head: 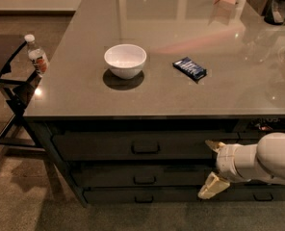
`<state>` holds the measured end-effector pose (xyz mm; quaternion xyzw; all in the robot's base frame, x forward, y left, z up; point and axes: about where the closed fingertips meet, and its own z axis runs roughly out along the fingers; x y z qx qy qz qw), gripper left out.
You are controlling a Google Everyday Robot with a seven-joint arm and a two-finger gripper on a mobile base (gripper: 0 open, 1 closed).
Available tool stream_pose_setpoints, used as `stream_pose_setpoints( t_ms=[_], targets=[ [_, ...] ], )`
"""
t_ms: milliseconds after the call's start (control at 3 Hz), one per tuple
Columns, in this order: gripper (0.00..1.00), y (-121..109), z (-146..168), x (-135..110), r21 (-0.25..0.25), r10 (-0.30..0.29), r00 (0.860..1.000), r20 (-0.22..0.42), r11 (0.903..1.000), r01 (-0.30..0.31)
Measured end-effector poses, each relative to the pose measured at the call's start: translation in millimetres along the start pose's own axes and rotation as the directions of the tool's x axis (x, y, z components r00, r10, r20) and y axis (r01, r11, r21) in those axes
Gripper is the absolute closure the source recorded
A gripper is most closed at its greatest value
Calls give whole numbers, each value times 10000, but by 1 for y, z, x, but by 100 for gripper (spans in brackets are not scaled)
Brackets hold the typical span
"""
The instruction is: Close top drawer
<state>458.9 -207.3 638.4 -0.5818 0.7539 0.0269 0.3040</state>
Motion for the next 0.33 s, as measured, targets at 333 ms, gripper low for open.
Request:
stream_pose_setpoints(
  t_ms=[333],
  targets=[
    [0,0,0,0,0,0,10000,0,10000,0]
  ],
)
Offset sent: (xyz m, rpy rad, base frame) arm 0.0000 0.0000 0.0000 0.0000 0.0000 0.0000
